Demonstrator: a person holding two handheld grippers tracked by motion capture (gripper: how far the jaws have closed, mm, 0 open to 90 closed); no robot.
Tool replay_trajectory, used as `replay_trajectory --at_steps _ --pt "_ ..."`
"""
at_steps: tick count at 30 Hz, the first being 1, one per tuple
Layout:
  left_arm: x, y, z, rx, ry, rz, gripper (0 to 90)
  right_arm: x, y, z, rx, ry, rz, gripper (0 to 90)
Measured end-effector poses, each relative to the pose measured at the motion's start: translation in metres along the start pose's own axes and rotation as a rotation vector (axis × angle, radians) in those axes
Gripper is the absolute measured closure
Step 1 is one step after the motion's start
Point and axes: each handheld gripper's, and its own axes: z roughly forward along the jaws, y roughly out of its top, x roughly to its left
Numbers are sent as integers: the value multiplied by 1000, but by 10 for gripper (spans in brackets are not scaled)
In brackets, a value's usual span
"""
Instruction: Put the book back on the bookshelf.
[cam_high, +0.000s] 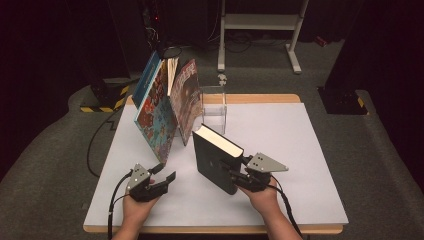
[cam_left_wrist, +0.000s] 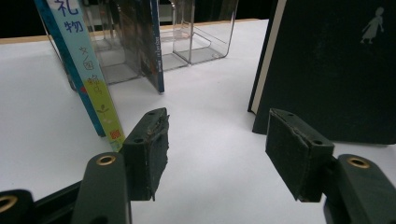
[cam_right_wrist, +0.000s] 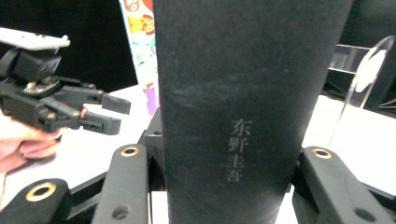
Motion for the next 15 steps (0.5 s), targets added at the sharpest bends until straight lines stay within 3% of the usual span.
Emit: replay_trajectory --at_steps 4,15 --pt "1 1 -1 -1 0 -3 392 0 5 -1 -15 -54 -10 542" --pt "3 2 -1 -6 3 -8 394 -27 3 -17 -23 -208 25 541"
